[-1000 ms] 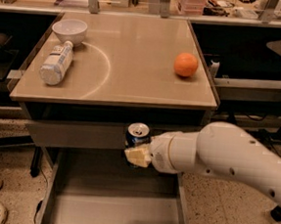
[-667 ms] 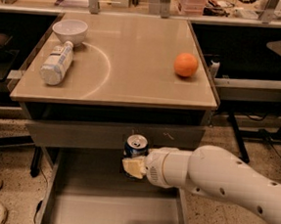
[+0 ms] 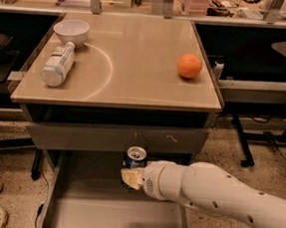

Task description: Place pepsi can into middle drawer

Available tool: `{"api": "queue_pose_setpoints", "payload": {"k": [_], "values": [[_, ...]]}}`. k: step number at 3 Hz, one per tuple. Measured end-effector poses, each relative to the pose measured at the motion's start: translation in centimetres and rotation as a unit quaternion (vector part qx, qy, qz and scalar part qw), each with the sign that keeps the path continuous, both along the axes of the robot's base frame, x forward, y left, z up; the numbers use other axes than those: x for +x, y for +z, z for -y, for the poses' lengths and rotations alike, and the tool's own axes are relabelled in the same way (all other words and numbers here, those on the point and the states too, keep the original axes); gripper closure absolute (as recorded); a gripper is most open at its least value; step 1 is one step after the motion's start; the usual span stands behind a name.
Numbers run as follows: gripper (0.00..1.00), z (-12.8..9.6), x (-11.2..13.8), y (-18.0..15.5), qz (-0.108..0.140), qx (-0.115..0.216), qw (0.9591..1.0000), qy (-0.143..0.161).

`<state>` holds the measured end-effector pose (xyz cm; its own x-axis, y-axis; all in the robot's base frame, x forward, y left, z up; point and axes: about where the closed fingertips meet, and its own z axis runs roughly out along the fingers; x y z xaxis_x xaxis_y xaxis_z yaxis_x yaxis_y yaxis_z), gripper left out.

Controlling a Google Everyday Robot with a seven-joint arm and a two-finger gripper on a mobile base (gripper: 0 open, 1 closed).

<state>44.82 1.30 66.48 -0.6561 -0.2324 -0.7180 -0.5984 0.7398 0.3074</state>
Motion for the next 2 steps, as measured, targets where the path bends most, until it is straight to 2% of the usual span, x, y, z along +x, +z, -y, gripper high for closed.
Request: {"api": "queue_pose_setpoints", "payload": {"k": [2], "values": [[1.0,-1.1,-0.3,-8.5,-0.016,0.004,0.9998,-0.013]]}}
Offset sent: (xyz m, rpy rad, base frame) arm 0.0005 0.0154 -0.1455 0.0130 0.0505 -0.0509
